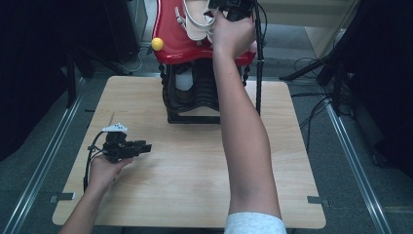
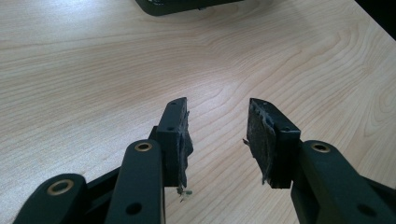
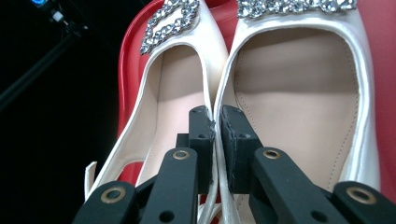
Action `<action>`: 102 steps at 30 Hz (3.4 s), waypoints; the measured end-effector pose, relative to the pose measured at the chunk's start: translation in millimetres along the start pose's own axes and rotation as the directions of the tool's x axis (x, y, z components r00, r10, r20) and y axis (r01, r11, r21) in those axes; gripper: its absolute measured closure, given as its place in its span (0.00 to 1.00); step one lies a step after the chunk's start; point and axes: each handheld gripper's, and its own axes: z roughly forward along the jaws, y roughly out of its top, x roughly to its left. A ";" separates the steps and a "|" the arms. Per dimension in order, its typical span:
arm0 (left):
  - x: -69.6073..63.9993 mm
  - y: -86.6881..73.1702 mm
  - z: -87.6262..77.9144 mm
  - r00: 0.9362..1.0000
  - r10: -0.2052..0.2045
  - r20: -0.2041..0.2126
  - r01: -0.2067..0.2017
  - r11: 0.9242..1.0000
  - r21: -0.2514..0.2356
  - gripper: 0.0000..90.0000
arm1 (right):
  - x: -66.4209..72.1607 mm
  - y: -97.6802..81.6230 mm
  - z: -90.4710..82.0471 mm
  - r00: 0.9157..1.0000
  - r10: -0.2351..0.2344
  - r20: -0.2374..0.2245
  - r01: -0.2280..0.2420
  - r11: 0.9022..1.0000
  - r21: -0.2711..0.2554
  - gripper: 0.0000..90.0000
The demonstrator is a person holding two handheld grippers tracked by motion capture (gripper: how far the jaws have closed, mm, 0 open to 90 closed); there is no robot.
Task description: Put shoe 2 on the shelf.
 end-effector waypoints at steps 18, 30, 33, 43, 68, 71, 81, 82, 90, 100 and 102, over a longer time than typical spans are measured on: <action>0.0 -0.1 1.1 1.000 0.005 0.000 -0.005 1.000 0.005 0.65 | 0.9 2.7 -0.6 0.998 -0.057 -0.017 0.057 0.998 0.014 0.84; 0.1 -0.6 2.9 1.000 0.005 -0.001 -0.004 1.000 0.018 0.65 | -1.1 7.6 -12.9 0.995 -0.060 -0.074 0.062 0.998 0.022 0.75; -0.4 -0.5 2.9 1.000 0.008 -0.001 -0.008 1.000 0.022 0.65 | -1.3 11.6 -19.5 0.995 -0.055 -0.080 0.057 0.998 0.023 0.74; -3.6 -0.7 4.9 1.000 0.023 -0.003 -0.023 0.999 0.035 0.64 | -15.8 18.5 -43.0 0.993 -0.078 -0.084 0.079 0.997 0.005 0.67; -6.3 -1.2 11.5 1.000 0.028 0.013 -0.028 0.999 0.022 0.48 | -82.9 14.6 -77.3 0.993 -0.107 -0.042 0.107 0.994 -0.007 0.55; -8.0 -1.3 12.8 0.999 0.034 0.000 -0.034 0.999 0.020 0.46 | -93.4 11.3 -79.4 0.995 -0.099 -0.034 0.099 0.995 -0.002 0.55; -10.1 -1.6 15.1 0.999 0.047 -0.014 -0.047 0.998 0.033 0.43 | -129.3 -1.7 -86.4 0.997 -0.069 -0.017 0.069 0.998 0.000 0.53; -10.2 -1.6 15.2 0.999 0.049 -0.017 -0.049 0.998 0.033 0.43 | -132.6 -2.8 -86.9 0.997 -0.072 -0.014 0.072 0.997 -0.001 0.53; -12.0 -1.2 15.6 0.998 0.056 -0.012 -0.056 0.998 0.023 0.42 | -159.4 -16.7 -88.3 0.998 -0.062 0.000 0.062 0.998 0.009 0.52; -12.2 -1.1 15.7 0.998 0.056 -0.017 -0.056 0.998 0.020 0.41 | -192.6 -39.3 -89.0 1.000 -0.021 -0.002 0.021 0.999 0.028 0.50; -11.9 -1.0 15.6 0.998 0.059 -0.019 -0.058 0.998 0.019 0.41 | -199.0 -44.9 -88.5 1.000 -0.010 -0.003 0.010 0.999 0.036 0.49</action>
